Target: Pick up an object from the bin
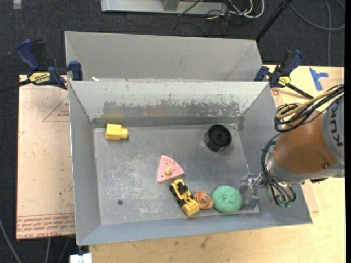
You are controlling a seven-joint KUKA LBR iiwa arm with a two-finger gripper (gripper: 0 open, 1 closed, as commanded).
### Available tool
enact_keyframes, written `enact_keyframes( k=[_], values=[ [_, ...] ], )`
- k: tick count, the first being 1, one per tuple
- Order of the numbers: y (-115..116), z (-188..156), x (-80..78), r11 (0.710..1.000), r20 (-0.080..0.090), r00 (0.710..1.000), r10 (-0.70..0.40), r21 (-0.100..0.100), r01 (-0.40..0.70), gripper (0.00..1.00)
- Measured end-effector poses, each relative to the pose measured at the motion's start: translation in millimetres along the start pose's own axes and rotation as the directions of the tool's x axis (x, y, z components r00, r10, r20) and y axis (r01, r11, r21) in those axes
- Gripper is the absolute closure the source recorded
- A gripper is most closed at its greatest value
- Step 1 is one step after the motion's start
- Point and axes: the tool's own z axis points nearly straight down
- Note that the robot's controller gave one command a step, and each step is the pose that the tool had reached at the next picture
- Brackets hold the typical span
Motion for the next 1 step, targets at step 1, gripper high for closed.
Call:
enact_keyframes(
  k=[1],
  values=[
    [0.3, -1.6, -3.3, 1.000, 0.012, 1.000, 0.000, 0.001, 0.000, 0.00]
  ],
)
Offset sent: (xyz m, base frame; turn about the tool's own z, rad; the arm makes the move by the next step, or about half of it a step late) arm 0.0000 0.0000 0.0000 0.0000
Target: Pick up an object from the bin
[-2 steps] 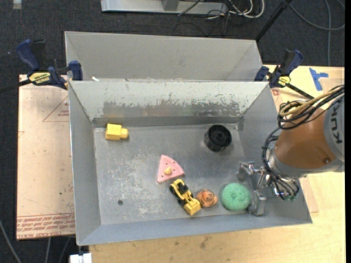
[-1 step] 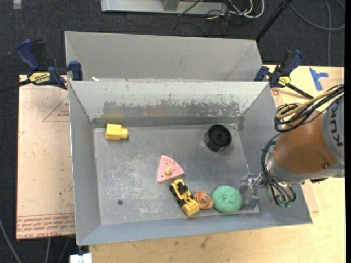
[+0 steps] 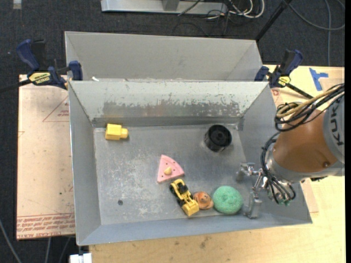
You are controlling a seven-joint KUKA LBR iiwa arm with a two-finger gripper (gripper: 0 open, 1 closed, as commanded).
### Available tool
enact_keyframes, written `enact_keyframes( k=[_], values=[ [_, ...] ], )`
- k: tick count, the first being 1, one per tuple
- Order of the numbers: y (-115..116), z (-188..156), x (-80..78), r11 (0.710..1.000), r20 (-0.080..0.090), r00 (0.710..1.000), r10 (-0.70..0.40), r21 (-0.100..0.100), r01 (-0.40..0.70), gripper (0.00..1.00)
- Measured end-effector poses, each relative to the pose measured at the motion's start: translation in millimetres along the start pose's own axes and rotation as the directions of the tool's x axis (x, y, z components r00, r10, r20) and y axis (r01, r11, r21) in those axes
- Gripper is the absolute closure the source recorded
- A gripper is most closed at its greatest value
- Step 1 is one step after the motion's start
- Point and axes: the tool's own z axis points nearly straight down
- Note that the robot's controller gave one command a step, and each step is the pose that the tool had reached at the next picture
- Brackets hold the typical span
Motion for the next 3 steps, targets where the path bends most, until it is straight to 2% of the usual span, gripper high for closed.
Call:
enact_keyframes(
  k=[1, 2, 3],
  values=[
    [0.0, 0.0, 0.1, 1.000, 0.000, 1.000, 0.000, 0.000, 0.000, 0.00],
    [35.0, -0.7, 4.1, 0.998, 0.002, 0.998, -0.057, 0.002, 0.057, 0.00],
    [73.2, 1.6, -9.2, 0.967, -0.011, 0.967, -0.255, -0.004, 0.255, 1.00]
  ],
)
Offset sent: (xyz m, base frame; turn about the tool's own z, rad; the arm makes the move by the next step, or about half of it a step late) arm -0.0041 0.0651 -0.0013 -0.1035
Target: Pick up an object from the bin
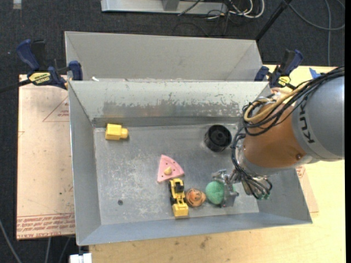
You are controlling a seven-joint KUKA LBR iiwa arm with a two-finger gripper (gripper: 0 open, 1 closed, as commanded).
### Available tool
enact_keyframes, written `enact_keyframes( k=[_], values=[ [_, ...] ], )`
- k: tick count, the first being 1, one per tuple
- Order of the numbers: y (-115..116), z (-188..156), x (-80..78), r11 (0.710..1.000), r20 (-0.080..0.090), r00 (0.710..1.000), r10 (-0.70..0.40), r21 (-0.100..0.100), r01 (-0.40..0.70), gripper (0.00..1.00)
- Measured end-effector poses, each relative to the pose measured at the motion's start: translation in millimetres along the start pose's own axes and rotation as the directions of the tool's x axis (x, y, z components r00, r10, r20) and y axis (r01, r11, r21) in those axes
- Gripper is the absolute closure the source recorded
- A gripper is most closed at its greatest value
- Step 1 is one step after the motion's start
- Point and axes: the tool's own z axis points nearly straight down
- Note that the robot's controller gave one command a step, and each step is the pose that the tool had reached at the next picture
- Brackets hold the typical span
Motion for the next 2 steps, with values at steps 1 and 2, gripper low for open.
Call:
enact_keyframes(
  k=[1, 2],
  values=[
    [0.0, -0.1, -0.5, 1.000, 0.002, 1.000, 0.000, 0.000, 0.000, 0.00],
    [0.1, 0.0, 0.0, 1.000, 0.000, 1.000, 0.000, 0.000, 0.000, 1.00]
  ],
)
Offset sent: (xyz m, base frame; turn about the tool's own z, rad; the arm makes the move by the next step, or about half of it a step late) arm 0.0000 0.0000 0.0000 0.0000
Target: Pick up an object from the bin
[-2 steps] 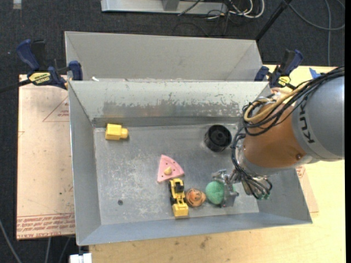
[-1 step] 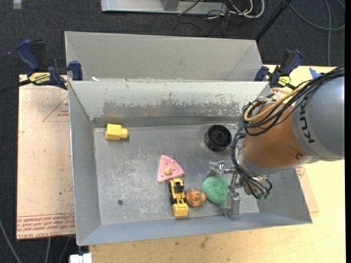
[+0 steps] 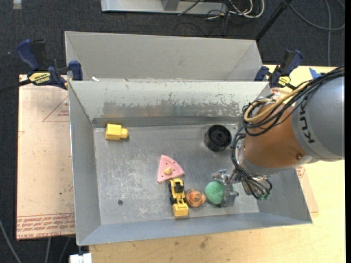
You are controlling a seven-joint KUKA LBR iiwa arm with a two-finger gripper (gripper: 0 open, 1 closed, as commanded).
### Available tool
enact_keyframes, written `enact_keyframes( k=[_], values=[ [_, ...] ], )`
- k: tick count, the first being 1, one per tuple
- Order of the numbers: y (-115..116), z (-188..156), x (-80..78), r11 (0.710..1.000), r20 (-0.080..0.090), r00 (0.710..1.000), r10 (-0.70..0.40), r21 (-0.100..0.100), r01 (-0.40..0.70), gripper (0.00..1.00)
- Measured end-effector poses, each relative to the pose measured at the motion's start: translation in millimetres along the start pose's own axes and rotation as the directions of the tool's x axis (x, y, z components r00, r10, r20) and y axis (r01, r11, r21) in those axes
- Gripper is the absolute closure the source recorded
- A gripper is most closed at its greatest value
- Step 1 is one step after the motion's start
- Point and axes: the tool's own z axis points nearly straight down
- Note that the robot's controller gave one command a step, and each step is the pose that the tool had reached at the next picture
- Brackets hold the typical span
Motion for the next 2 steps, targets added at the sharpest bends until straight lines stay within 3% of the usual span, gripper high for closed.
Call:
enact_keyframes(
  k=[1, 2],
  values=[
    [0.0, 0.0, 0.0, 1.000, 0.000, 1.000, 0.000, 0.000, 0.000, 1.00],
    [-31.6, -177.6, 11.0, 1.000, 0.008, 1.000, -0.012, 0.003, 0.012, 1.00]
  ],
)
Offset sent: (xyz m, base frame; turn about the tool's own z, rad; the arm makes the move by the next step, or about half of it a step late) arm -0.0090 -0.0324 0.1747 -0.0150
